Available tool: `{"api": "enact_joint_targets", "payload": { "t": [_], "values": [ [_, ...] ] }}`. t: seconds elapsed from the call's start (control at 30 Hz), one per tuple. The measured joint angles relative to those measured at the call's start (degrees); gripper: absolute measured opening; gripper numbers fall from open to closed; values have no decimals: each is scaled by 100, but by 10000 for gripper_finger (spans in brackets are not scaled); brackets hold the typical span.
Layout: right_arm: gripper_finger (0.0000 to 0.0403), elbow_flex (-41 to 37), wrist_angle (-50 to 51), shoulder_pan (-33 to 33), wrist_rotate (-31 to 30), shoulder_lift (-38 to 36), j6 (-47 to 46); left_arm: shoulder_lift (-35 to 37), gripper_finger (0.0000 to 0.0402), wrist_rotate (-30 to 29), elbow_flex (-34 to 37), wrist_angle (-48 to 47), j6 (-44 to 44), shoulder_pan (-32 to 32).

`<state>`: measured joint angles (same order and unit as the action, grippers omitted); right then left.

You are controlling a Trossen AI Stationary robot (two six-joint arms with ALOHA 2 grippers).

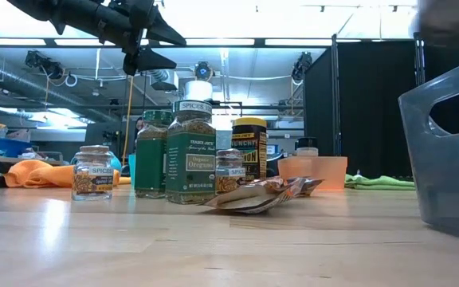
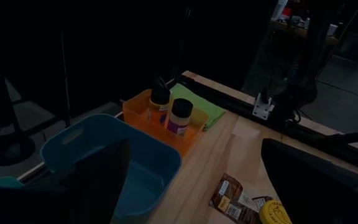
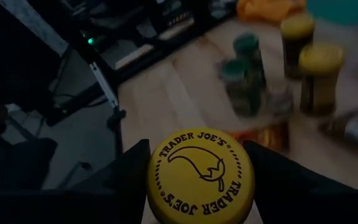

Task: Sort spices by type
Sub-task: Put the bottom yellow seasoning can into the black bin

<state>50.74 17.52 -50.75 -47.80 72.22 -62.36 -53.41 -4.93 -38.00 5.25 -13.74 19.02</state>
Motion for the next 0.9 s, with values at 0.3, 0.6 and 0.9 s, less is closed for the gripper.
{"api": "enact_joint_targets", "payload": {
  "t": [0.3, 0.6, 0.9],
  "values": [
    [236, 0, 961, -677, -58, 184, -1782, 0, 369, -122, 0, -1, 0, -1],
    [236, -2, 2279, -1082, 423, 291, -3152, 0, 369, -229, 0, -1, 0, 0],
    [236, -2, 2437, -1127, 572, 874, -3351, 0, 369, -361, 0, -2, -2, 0]
  ]
}}
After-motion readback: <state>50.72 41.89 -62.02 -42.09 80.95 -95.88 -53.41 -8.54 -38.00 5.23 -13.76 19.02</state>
